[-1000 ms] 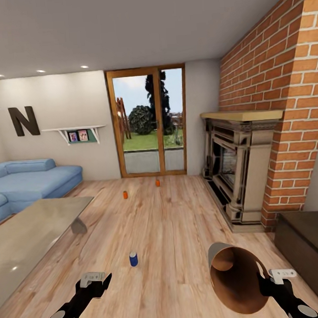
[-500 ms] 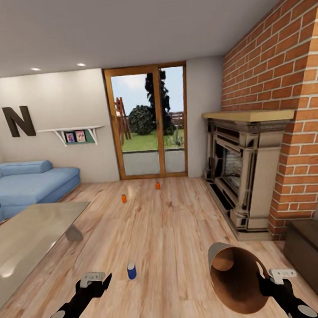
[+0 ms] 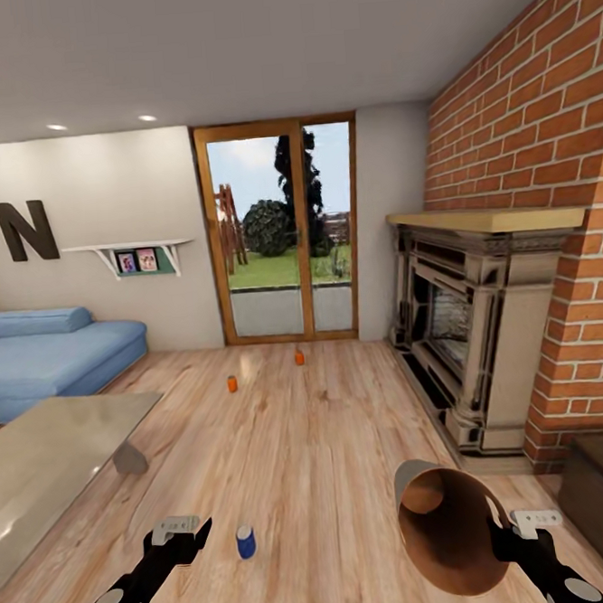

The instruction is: Put the three can of soda from the living room inside the tash can in the kitchen.

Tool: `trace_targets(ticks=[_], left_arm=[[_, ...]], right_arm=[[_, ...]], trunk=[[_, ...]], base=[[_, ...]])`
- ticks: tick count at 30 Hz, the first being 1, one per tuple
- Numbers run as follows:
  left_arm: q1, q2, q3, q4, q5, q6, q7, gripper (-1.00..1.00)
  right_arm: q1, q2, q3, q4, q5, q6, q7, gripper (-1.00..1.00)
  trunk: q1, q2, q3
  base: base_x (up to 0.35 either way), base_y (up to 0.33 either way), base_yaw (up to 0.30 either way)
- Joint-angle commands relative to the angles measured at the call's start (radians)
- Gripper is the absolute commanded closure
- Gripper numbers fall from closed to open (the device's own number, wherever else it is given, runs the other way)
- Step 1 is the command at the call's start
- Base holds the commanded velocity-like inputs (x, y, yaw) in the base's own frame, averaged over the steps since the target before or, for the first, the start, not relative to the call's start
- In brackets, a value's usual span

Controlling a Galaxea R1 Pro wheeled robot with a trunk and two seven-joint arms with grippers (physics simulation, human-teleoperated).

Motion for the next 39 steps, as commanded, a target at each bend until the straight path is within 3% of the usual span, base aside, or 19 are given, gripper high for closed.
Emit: trace_targets(ticks=[1,39], left_arm=[[0.000,0.000,0.000,0.000,0.000,0.000,0.000,-1.00],[0.000,0.000,0.000,0.000,0.000,0.000,0.000,-1.00]], right_arm=[[-0.001,0.000,-0.001,-0.002,-0.005,0.000,-0.001,1.00],[-0.001,0.000,0.003,0.000,-0.004,0.000,-0.001,1.00]], trunk=[[0.000,0.000,0.000],[0.000,0.000,0.000]], base=[[0.323,0.000,0.000],[0.323,0.000,0.000]])
